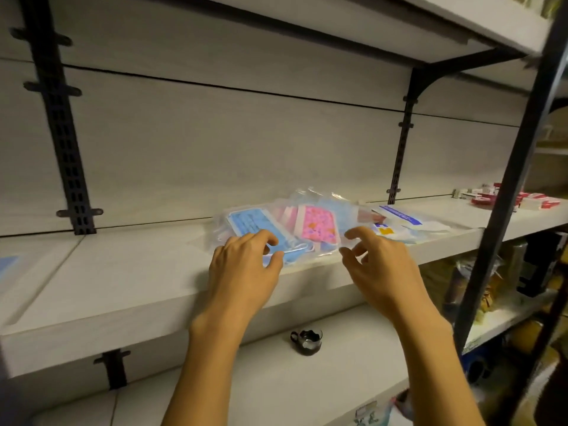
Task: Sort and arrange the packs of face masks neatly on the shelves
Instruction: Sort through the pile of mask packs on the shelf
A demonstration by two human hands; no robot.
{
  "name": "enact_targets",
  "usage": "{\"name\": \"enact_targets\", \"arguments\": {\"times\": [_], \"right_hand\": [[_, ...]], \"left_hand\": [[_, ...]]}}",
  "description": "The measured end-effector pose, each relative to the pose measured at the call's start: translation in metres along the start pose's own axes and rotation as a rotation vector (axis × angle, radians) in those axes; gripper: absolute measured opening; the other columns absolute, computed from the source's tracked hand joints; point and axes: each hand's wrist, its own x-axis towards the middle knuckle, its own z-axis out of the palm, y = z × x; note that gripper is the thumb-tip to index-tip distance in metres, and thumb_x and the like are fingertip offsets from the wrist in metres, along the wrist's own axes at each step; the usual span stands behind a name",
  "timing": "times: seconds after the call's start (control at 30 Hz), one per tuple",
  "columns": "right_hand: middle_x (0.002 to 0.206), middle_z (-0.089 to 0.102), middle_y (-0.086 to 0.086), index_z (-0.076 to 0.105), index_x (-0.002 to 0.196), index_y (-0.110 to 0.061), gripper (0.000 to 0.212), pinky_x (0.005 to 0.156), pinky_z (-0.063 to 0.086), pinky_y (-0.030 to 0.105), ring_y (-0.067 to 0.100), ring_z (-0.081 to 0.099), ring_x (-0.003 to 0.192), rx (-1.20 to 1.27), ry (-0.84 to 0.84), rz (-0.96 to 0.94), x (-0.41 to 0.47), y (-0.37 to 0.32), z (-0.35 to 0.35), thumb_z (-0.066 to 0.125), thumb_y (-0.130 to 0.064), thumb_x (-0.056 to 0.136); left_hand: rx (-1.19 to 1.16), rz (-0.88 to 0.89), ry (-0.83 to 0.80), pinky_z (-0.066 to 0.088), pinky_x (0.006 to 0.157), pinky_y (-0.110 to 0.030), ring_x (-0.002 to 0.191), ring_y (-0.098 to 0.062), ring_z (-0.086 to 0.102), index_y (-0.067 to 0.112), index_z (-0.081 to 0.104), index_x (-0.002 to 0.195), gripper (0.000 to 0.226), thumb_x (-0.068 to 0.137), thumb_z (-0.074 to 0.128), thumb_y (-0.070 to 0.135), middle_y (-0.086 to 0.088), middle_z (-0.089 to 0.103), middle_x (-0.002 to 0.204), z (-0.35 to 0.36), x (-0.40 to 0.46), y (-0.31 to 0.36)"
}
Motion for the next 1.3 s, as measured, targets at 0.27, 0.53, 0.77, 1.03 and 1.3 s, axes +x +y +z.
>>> {"name": "enact_targets", "arguments": {"times": [0.27,0.53,0.77,1.03,1.3], "right_hand": [[0.110,0.069,-0.001,0.054,0.125,-0.029,0.031,0.080,0.053,0.035,0.017,0.062,0.097,-0.003,-0.043,-0.046,0.060,0.076,0.007,0.054,-0.037,0.095],[0.111,0.068,0.001,0.051,0.128,-0.025,0.034,0.079,0.050,0.034,0.024,0.061,0.102,-0.002,-0.105,-0.182,0.129,0.096,0.023,0.049,-0.039,0.097],[0.110,0.063,0.013,0.055,0.108,-0.012,0.050,0.070,0.039,0.034,0.034,0.059,0.100,-0.041,-0.199,-0.154,0.155,0.080,0.059,0.048,-0.059,0.091],[0.107,0.065,0.010,0.054,0.115,-0.013,0.053,0.069,0.041,0.031,0.029,0.060,0.097,0.090,-0.205,-0.098,0.152,0.091,0.073,0.057,-0.058,0.087],[0.098,0.064,0.011,0.050,0.091,-0.014,0.032,0.065,0.039,0.031,0.026,0.055,0.082,0.109,-0.195,-0.048,0.153,0.094,0.075,0.061,-0.043,0.090]], "left_hand": [[0.045,-0.091,0.068,0.042,0.083,-0.032,0.102,-0.019,0.057,0.028,0.063,0.105,0.018,0.089,0.059,0.036,0.009,0.066,0.102,0.050,0.040,0.021],[0.267,-0.486,0.141,0.041,0.089,-0.035,0.109,-0.031,0.056,0.026,0.064,0.109,0.026,0.086,0.062,0.038,-0.003,0.065,0.114,0.058,0.060,0.012],[0.324,-0.698,0.086,0.042,0.084,-0.035,0.110,-0.034,0.054,0.017,0.058,0.116,0.057,0.080,0.061,0.061,-0.012,0.061,0.119,0.061,0.057,0.002],[0.209,-0.810,0.172,0.042,0.087,-0.035,0.113,-0.033,0.055,0.006,0.057,0.122,0.064,0.079,0.069,0.052,-0.013,0.061,0.124,0.058,0.055,0.007],[0.102,-0.773,0.242,0.046,0.089,-0.039,0.094,-0.023,0.061,0.025,0.065,0.083,0.008,0.085,0.066,0.033,0.004,0.070,0.093,0.057,0.051,0.004]]}}
